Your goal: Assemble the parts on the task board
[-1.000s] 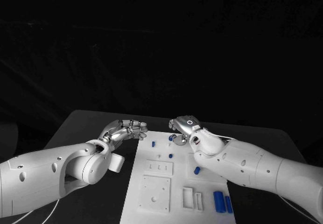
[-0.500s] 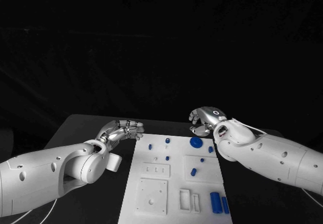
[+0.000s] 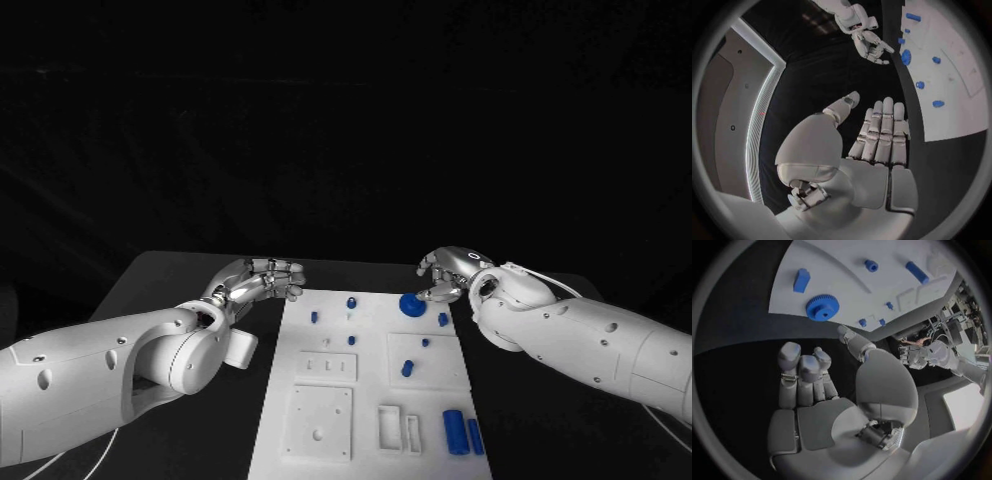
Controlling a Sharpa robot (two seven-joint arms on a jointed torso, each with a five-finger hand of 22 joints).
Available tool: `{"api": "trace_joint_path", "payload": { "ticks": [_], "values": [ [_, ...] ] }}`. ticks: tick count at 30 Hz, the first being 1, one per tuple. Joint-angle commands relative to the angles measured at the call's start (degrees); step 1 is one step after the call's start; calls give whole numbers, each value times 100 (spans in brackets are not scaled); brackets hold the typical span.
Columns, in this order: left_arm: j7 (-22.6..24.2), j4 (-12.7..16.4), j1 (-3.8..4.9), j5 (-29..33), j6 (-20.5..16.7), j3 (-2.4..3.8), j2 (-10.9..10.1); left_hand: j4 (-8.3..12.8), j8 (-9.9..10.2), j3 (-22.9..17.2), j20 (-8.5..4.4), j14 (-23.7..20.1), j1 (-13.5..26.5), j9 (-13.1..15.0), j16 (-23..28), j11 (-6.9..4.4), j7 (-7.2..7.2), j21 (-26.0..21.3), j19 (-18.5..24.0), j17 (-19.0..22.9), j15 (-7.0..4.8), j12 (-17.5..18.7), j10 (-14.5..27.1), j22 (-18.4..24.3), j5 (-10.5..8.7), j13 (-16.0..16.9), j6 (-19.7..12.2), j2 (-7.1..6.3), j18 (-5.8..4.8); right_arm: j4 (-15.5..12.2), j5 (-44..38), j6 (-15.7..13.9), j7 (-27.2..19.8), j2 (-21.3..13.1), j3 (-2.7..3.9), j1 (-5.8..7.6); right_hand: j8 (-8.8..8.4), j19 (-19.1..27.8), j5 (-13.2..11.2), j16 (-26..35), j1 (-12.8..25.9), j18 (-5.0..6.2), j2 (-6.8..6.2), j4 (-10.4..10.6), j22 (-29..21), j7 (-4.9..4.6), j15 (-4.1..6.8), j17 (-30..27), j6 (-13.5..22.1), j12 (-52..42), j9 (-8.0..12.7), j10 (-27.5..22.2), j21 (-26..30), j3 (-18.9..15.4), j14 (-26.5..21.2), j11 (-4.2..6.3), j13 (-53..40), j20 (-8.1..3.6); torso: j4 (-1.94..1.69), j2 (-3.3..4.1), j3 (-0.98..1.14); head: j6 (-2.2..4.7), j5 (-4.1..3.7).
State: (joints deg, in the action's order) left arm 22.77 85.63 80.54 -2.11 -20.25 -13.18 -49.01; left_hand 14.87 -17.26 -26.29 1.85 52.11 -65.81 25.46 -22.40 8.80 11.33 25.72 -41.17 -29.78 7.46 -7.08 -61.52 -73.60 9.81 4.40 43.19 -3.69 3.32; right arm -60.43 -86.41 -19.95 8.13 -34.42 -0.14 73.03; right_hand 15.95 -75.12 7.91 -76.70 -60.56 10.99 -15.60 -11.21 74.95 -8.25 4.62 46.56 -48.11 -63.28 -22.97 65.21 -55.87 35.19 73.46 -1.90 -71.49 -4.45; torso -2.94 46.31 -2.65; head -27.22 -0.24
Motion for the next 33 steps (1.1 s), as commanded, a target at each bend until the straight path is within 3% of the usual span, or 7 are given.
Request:
{"api": "trace_joint_path", "payload": {
  "ticks": [1,12,28,33],
  "values": [
    [73,-3,-2,-12,75,2,30,34,21,-2,14,11,62,0,21,38,26,25,24,-7,28,30,-8,-9,-39,-4,9,-5,105,159,309,303,-292,78,-4,-71,-10,19,42,-52,60,401,28,-7,145,8,7,122,58,-454,-1,305,-134,-44,-60,27,-316,-78,-21,3,-2,-18,-39],
    [69,-34,-11,-12,87,1,57,35,21,-5,14,10,67,0,24,38,26,25,25,-9,28,31,-8,-10,-41,-4,8,-1,105,531,499,311,-377,322,-9,-280,3,62,177,-89,72,401,148,-42,136,43,38,284,93,-893,-18,626,-312,-50,-65,60,-628,-127,-33,6,-14,-51,-49],
    [59,-29,-11,-12,103,1,48,36,22,-7,16,9,76,-1,28,39,28,25,26,-12,29,33,-7,-11,-43,-4,6,1,104,711,560,353,-392,389,-10,-305,39,94,140,-72,64,401,304,12,126,56,49,367,64,-960,-39,668,-391,88,-59,71,-679,-137,-13,-5,-24,-91,-33],
    [56,-37,-11,-12,107,1,57,36,22,-8,16,9,80,0,29,40,28,25,27,-13,29,34,-7,-11,-43,-4,5,1,104,773,561,178,-387,424,-11,-314,39,99,136,-68,66,401,316,24,125,56,49,378,66,-968,-39,675,-401,112,-57,71,-685,-137,-13,1,-20,-91,-41]
  ]
}}
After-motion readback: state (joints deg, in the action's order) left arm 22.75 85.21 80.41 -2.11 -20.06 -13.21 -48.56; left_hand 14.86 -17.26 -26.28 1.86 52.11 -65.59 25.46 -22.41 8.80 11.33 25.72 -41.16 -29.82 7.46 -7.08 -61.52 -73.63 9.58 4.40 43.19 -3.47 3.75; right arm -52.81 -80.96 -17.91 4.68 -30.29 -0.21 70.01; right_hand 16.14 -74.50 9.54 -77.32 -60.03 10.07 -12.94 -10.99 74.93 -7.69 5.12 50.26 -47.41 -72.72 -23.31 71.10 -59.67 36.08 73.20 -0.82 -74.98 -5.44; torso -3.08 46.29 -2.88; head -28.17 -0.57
